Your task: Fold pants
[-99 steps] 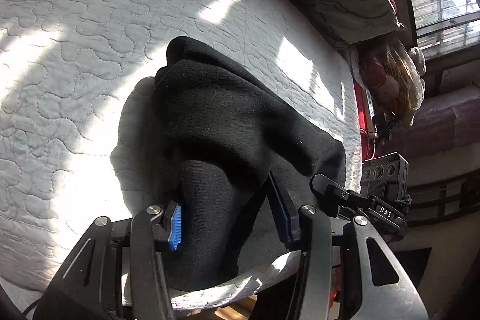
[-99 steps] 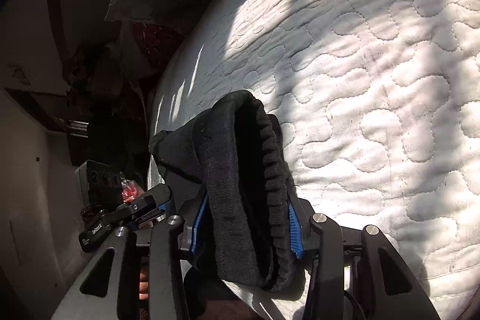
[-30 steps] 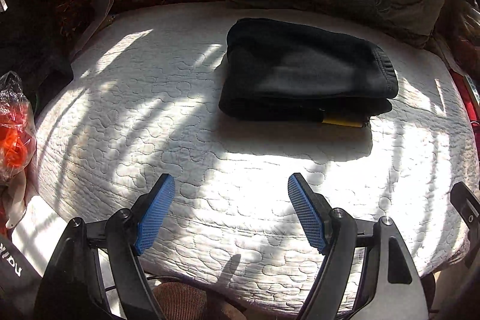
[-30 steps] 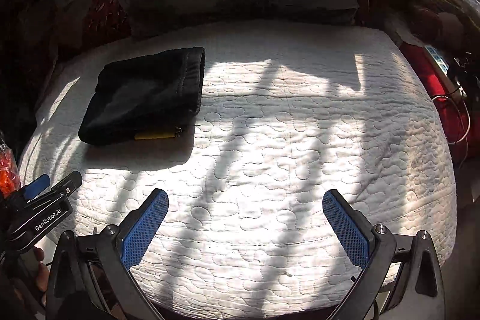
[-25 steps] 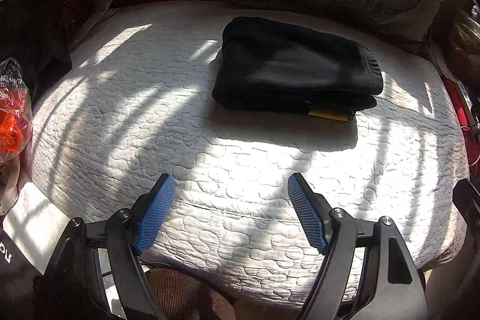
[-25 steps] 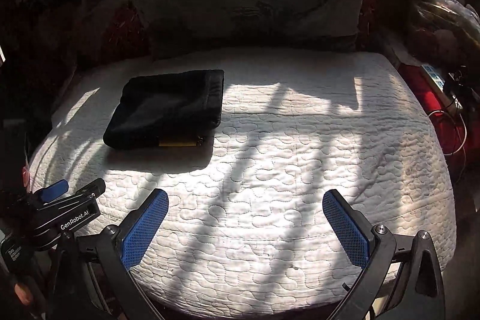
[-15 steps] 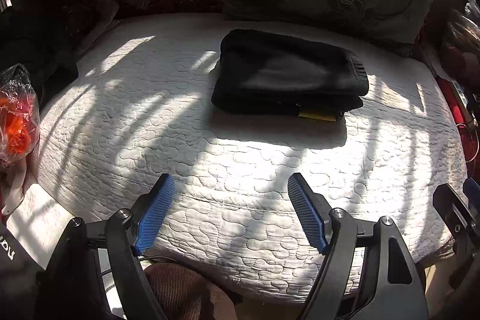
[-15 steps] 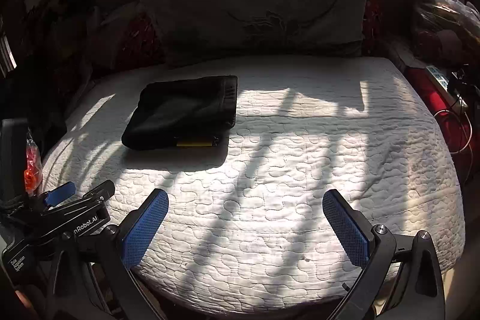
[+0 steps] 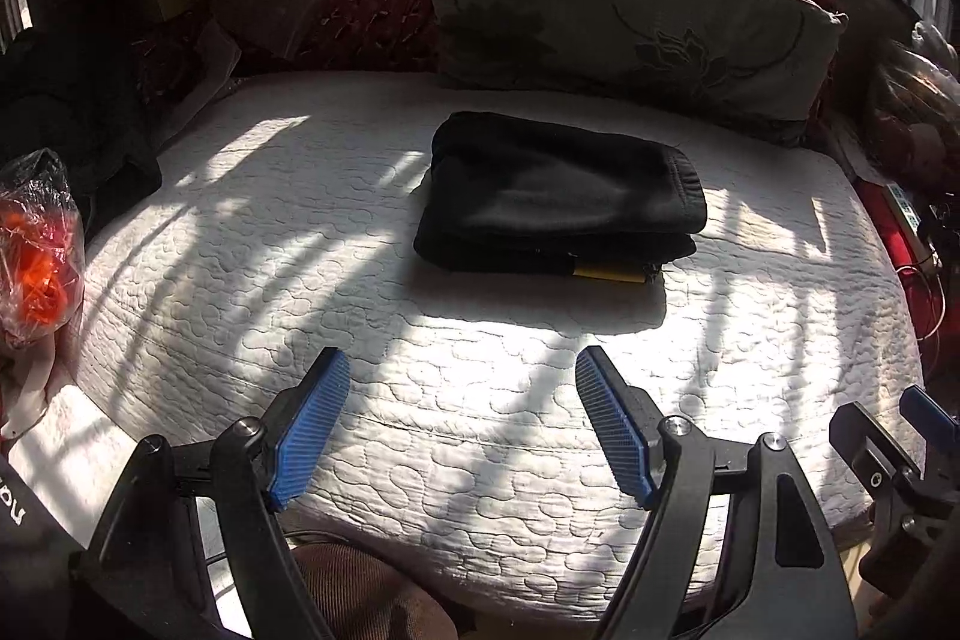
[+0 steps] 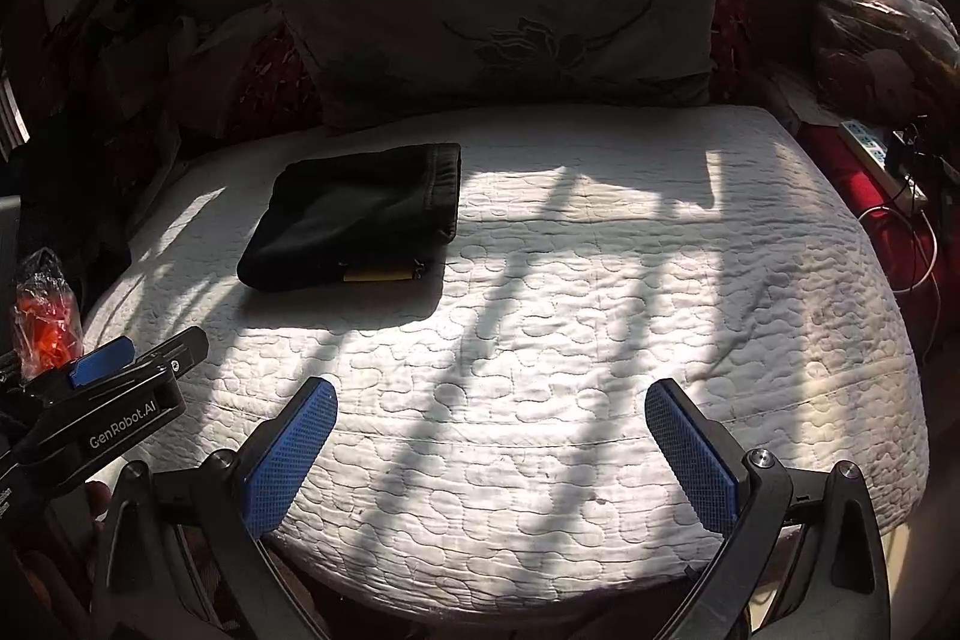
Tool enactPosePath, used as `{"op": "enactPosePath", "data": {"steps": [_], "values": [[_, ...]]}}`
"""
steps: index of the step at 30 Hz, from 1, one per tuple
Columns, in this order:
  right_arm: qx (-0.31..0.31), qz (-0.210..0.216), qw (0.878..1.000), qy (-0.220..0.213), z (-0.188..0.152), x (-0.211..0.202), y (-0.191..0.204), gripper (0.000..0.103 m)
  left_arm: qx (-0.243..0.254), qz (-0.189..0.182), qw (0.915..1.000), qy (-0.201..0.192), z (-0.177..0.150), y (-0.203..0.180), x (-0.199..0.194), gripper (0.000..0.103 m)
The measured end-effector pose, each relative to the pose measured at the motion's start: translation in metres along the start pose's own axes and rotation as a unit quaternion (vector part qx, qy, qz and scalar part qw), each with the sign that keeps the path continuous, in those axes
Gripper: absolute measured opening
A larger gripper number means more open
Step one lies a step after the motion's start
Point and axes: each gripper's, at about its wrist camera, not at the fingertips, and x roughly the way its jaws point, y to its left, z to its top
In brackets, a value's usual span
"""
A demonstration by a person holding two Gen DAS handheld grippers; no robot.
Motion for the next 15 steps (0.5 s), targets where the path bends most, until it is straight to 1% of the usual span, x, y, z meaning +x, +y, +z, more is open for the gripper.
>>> {"op": "enactPosePath", "data": {"steps": [3, 8, 10, 11, 15], "values": [[0.002, 0.001, 1.000, 0.000, 0.001, -0.001, -0.001, 0.103, -0.006, 0.003, 1.0000, -0.005, 0.000, 0.000, -0.001, 0.078], [0.002, -0.002, 1.000, 0.000, 0.002, -0.002, -0.002, 0.103, 0.008, -0.011, 0.9997, 0.018, 0.000, -0.003, 0.001, 0.078], [0.003, -0.004, 1.000, -0.001, 0.002, -0.003, -0.003, 0.103, 0.014, -0.024, 0.9993, 0.025, 0.000, -0.005, 0.001, 0.078], [0.004, -0.003, 1.000, -0.001, 0.002, -0.004, -0.003, 0.103, 0.019, -0.028, 0.9991, 0.024, 0.000, -0.007, 0.000, 0.078], [0.004, -0.006, 1.000, 0.001, 0.003, -0.003, -0.004, 0.103, 0.043, -0.027, 0.9987, 0.009, -0.001, -0.015, -0.007, 0.078]]}}
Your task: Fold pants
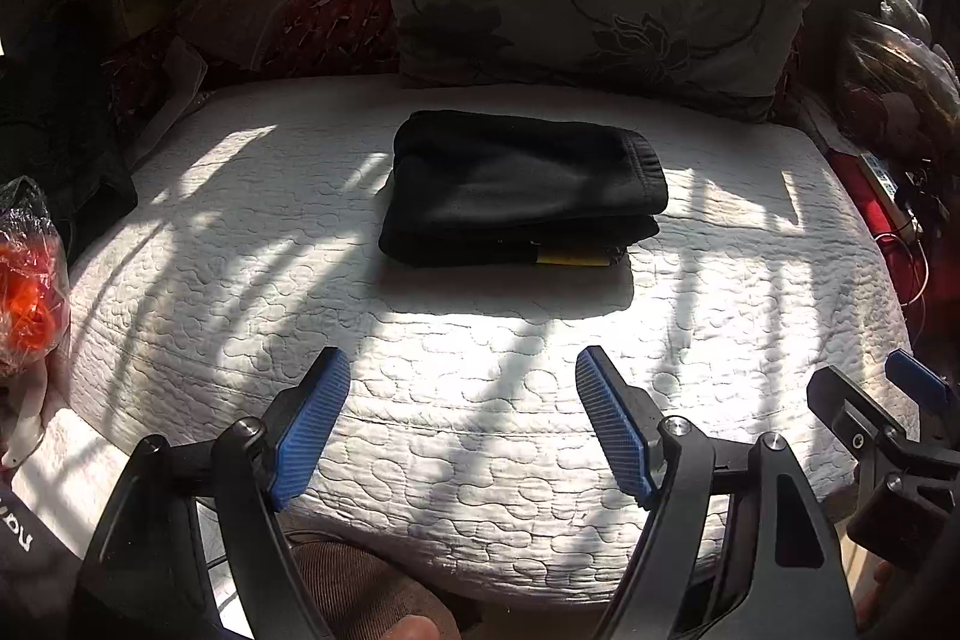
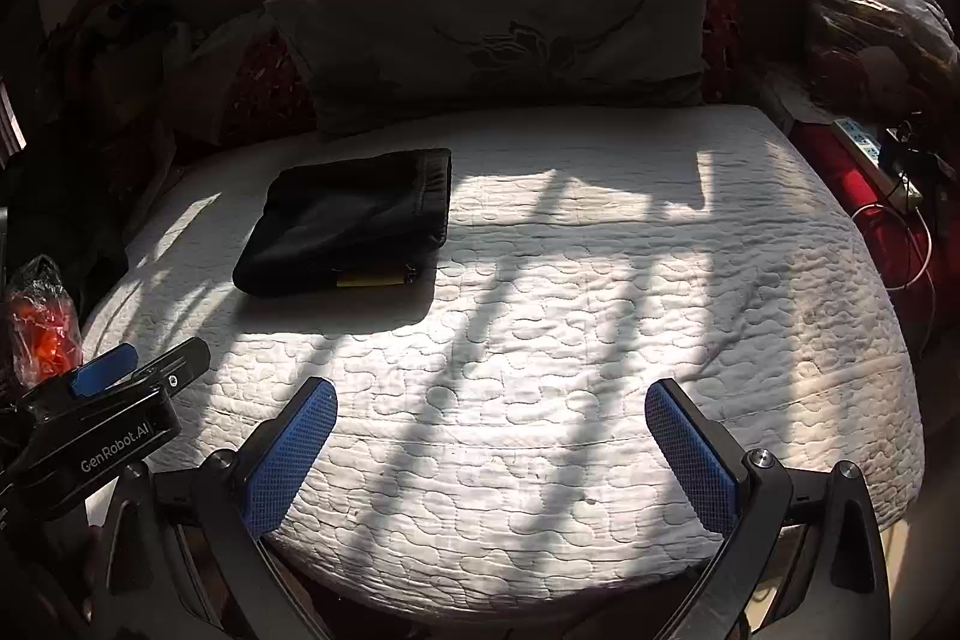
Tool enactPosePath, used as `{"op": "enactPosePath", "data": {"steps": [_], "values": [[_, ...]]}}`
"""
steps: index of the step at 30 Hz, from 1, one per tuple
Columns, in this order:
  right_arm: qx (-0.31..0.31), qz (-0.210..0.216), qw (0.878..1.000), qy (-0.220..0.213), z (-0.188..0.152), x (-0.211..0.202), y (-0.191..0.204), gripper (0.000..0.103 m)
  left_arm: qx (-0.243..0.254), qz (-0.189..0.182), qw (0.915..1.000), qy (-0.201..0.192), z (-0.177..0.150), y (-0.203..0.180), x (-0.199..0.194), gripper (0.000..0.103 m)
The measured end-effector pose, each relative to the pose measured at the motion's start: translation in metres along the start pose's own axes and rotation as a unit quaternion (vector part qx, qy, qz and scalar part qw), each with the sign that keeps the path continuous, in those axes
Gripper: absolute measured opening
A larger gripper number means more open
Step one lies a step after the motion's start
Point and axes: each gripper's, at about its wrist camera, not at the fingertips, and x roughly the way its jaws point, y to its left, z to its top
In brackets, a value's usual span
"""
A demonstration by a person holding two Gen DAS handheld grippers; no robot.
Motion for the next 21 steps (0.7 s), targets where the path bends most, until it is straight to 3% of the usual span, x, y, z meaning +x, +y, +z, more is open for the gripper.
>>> {"op": "enactPosePath", "data": {"steps": [11, 21], "values": [[0.003, -0.002, 1.000, 0.007, -0.001, 0.004, -0.002, 0.103, -0.011, -0.033, 0.9991, 0.026, 0.003, 0.003, 0.006, 0.078], [0.002, -0.001, 1.000, -0.001, 0.006, 0.006, 0.006, 0.103, -0.026, 0.019, 0.9995, 0.006, 0.010, 0.016, 0.006, 0.079]]}}
